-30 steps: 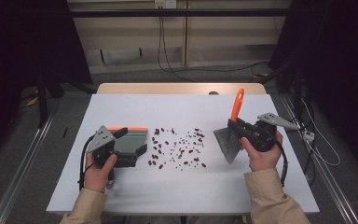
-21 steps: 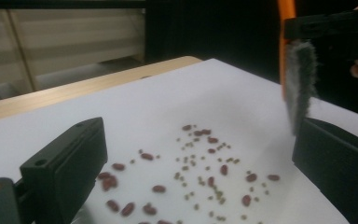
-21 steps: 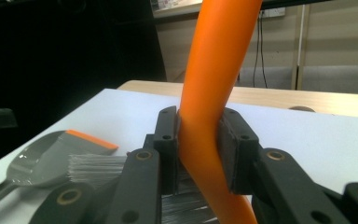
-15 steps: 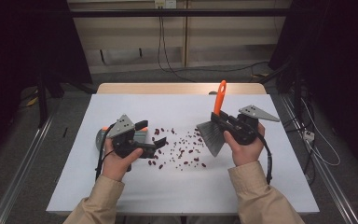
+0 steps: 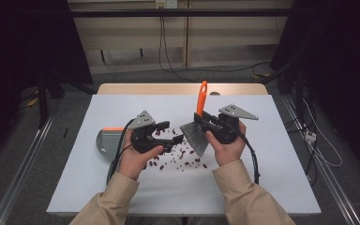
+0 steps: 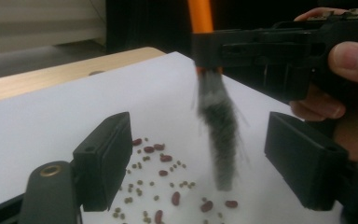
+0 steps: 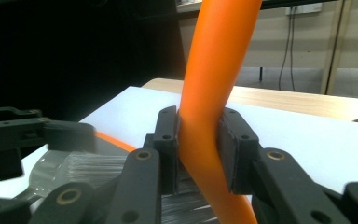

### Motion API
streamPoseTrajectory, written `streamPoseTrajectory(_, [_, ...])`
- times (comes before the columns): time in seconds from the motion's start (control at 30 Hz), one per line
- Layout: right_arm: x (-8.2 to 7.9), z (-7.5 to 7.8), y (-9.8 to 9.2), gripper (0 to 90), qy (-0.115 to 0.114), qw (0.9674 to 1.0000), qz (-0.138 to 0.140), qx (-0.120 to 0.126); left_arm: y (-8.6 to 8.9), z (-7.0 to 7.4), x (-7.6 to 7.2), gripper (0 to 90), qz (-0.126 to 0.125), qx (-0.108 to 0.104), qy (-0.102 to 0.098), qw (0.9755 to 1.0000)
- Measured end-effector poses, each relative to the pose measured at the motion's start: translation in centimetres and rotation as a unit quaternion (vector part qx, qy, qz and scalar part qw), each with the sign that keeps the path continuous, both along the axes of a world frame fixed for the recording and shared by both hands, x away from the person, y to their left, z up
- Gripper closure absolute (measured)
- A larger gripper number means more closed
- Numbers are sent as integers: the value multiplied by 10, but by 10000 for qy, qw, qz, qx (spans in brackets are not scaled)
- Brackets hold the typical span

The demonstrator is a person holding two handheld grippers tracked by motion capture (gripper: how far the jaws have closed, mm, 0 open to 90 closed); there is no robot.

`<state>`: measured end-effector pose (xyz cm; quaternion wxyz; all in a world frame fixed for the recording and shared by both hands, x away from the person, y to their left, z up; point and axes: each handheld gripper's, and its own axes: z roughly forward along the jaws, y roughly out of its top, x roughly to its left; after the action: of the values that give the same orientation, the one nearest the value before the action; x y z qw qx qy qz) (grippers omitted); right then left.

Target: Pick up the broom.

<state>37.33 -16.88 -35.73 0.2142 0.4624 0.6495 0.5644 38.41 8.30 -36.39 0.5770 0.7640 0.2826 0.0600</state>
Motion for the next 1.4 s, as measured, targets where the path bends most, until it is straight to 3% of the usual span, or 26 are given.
streamPoseTrajectory(0.27, [2, -4, 24, 714, 9, 9998, 171, -53, -5, -7, 4, 424, 105, -2, 258, 9996])
streamPoseTrajectory(0.33, [2, -5, 27, 714, 6, 9998, 220, -37, -5, -8, 4, 507, 106, 57, 278, 9995])
streamPoseTrajectory(0.4, [2, -4, 30, 713, -7, 9996, 274, 20, -5, -10, 4, 648, 53, 116, 323, 9994])
streamPoseTrajectory(0.47, [1, -4, 31, 713, -23, 9995, 310, 26, -3, -11, 4, 809, -2, -35, 358, 9994])
streamPoseTrajectory(0.67, [4, -4, 26, 697, 51, 9978, 640, 162, 2, -11, 3, 845, -67, -82, 406, 9991])
streamPoseTrajectory(0.73, [5, -4, 22, 594, 53, 9964, 808, 260, 3, -12, 3, 847, -67, -92, 428, 9990])
streamPoseTrajectory(0.8, [5, -5, 16, 496, -43, 9964, 791, 311, 4, -12, 3, 848, -65, -107, 436, 9990])
streamPoseTrajectory(0.97, [3, -9, -3, 390, -258, 9913, 1171, 540, 11, -9, 4, 848, -33, -114, 395, 9991])
streamPoseTrajectory(1.1, [0, -17, -15, 331, -320, 9887, 1402, 413, 14, -7, 5, 848, -55, -129, 391, 9991])
streamPoseTrajectory(1.2, [-2, -26, -20, 296, -232, 9880, 1509, 216, 14, -7, 5, 848, -54, -100, 378, 9992])
streamPoseTrajectory(1.4, [-4, -37, -24, 296, -141, 9862, 1626, 279, 13, -7, 4, 848, -121, -83, 400, 9991])
